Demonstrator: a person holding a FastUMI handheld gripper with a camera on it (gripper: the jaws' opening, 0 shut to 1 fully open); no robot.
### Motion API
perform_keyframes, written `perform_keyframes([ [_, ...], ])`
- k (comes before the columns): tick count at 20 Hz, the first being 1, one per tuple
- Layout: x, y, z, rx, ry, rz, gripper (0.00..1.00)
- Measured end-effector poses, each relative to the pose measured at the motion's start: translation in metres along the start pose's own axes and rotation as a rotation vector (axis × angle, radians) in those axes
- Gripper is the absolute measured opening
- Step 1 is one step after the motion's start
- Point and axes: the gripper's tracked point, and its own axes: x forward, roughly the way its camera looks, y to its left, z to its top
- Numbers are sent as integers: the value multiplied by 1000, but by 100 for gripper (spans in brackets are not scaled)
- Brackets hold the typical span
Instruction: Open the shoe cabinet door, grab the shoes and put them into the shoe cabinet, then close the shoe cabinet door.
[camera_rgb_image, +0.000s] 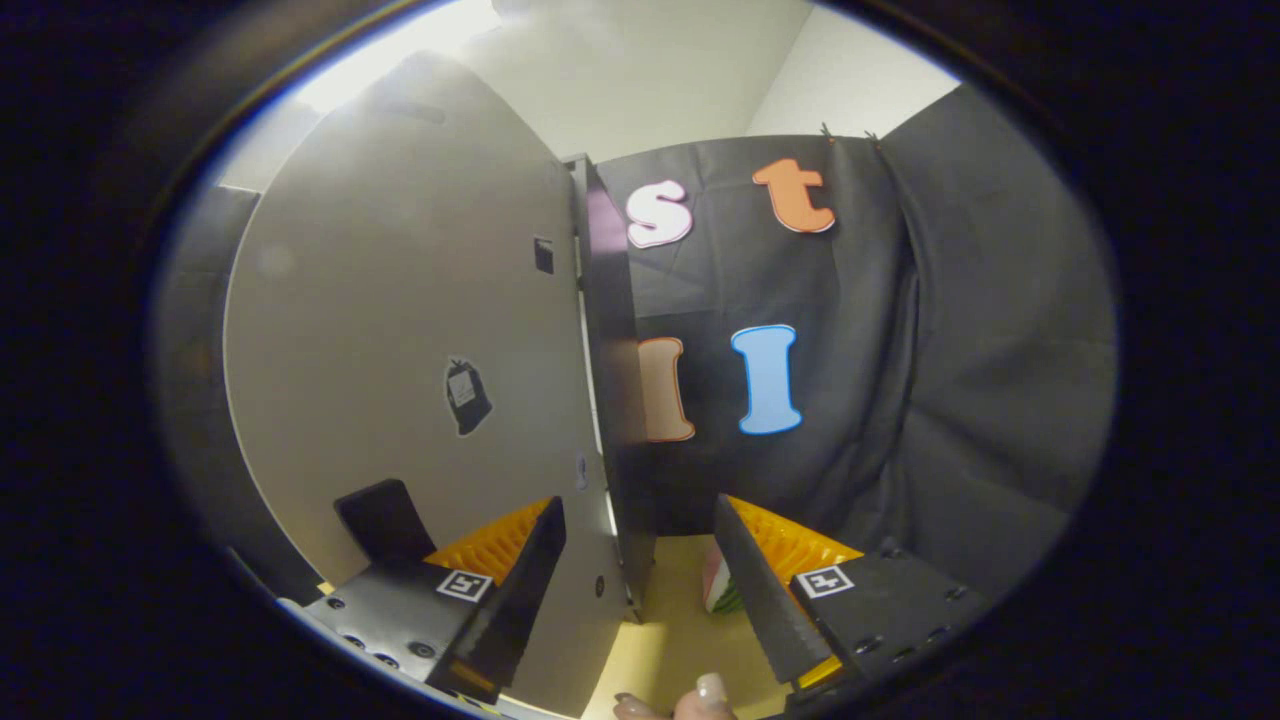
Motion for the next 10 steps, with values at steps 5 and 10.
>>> perform_keyframes([
  [5,-4,30,-5,2,-12,-25,95],
  [10,-3,56,-7,15,-20,-69,95],
])
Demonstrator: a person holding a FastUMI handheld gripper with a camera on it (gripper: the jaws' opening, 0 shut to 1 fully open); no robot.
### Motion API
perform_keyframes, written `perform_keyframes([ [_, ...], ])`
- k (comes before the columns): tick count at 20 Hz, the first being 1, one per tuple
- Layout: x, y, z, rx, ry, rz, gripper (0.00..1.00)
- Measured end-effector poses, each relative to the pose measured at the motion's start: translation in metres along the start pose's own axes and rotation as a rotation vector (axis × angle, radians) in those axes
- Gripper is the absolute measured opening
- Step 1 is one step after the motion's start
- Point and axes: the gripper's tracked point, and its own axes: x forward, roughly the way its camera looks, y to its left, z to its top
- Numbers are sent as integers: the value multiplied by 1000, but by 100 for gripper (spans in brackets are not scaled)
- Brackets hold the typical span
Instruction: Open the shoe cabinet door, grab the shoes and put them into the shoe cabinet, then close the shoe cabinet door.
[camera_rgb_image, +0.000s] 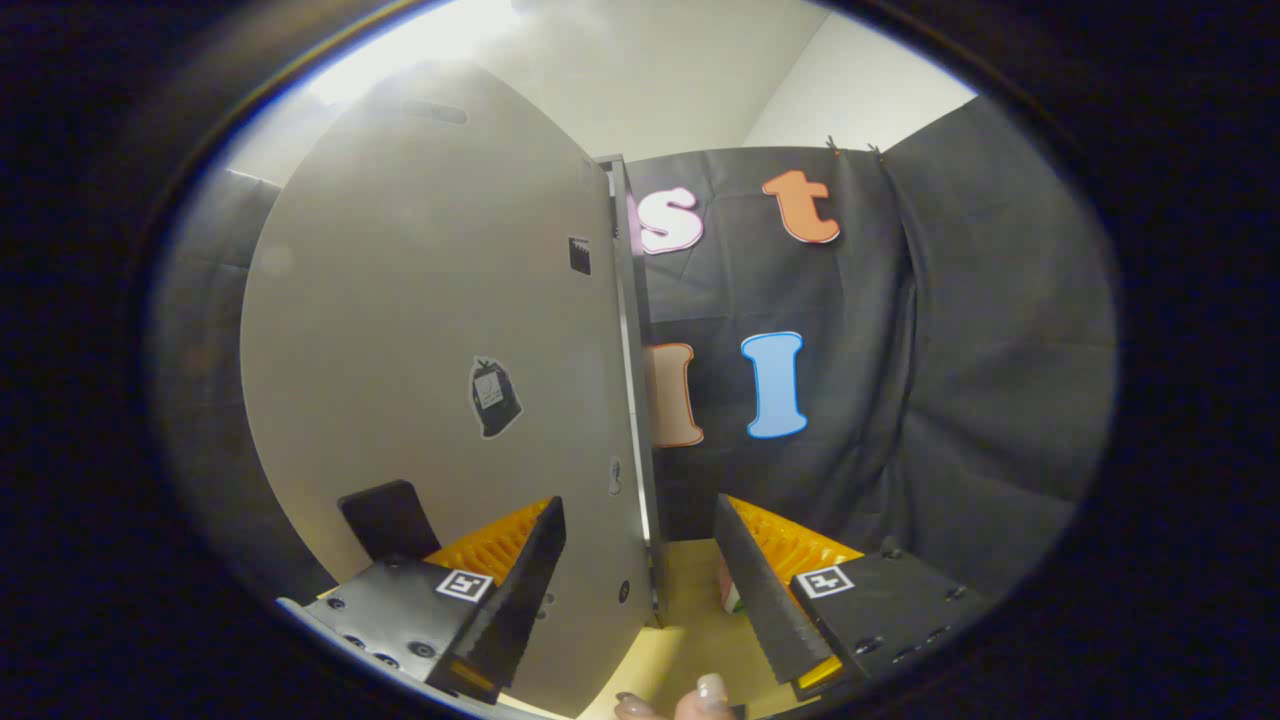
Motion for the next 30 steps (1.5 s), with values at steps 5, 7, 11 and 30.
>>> perform_keyframes([
  [5,0,27,0,-5,-10,-12,95],
  [7,1,38,-1,-12,-17,-16,95],
  [11,-4,54,-4,-18,-29,-38,94],
  [30,92,244,-42,-74,8,113,94],
])
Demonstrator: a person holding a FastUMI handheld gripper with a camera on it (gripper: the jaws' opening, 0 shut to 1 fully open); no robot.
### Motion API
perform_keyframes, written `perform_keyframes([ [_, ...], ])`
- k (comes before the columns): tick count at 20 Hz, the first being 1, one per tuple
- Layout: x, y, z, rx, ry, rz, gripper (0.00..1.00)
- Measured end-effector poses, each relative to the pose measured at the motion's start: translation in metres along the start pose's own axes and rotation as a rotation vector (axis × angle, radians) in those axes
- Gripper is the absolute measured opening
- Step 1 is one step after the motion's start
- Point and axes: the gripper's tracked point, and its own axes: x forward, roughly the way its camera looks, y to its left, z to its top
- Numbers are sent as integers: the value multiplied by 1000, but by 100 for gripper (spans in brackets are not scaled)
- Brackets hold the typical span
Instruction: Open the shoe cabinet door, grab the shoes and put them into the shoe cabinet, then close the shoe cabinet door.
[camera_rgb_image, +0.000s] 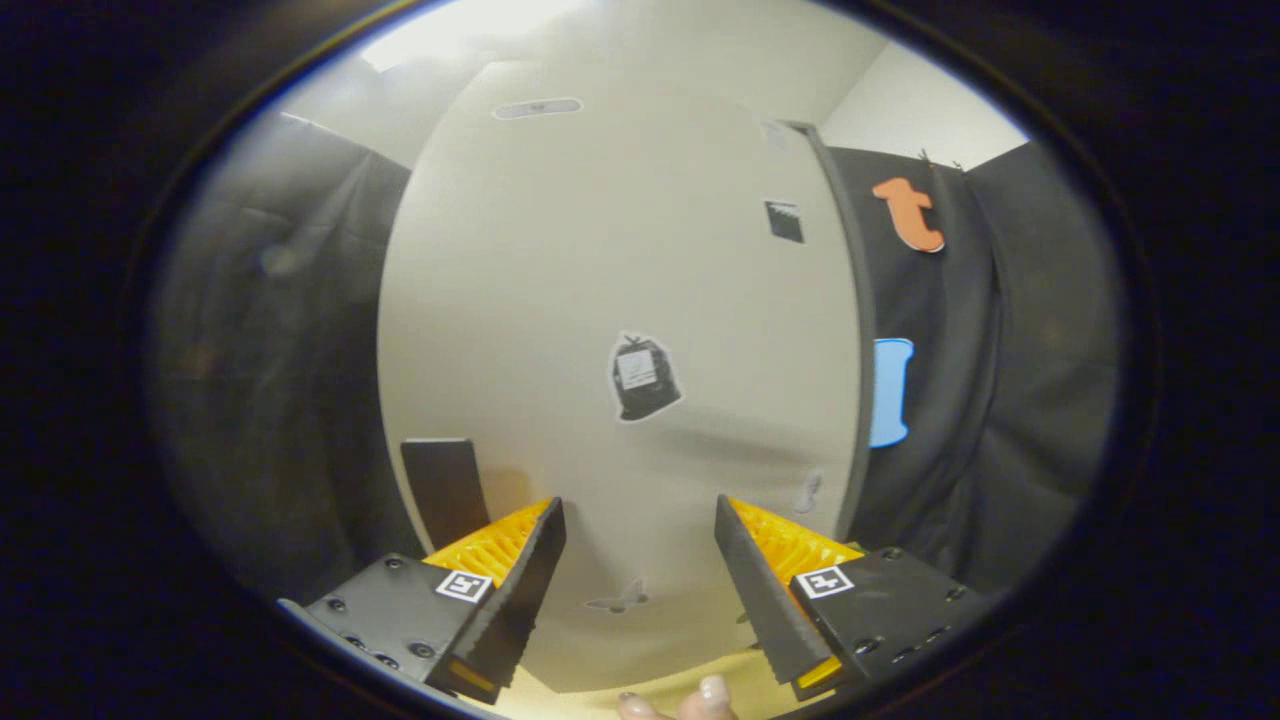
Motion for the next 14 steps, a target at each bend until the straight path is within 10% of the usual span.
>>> perform_keyframes([
  [14,56,26,5,-60,-49,-158,94],
])
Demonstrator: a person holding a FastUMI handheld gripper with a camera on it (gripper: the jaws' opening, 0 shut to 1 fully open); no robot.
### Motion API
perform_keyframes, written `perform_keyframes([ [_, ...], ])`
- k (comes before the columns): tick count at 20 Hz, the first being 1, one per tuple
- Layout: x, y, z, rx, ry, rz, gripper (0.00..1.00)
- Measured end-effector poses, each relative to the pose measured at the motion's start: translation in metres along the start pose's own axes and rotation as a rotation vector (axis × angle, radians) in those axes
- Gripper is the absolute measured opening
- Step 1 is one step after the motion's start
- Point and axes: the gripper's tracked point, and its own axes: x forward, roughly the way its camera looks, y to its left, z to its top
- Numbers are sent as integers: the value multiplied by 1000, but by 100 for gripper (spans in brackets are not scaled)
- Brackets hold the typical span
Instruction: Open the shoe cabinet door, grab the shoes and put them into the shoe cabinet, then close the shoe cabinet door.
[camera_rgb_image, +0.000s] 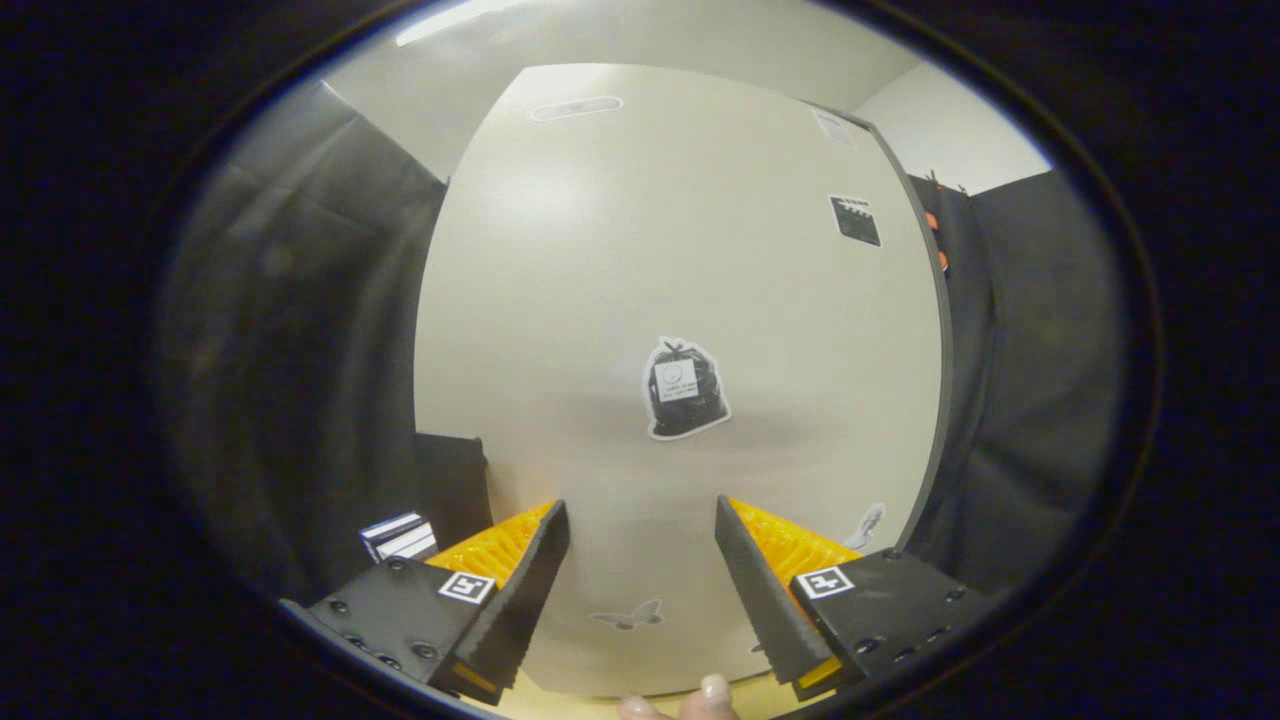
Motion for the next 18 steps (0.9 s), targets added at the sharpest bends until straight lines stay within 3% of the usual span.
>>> perform_keyframes([
  [9,3,3,-1,35,-1,-58,93],
  [18,3,5,-2,57,-13,-35,93],
])
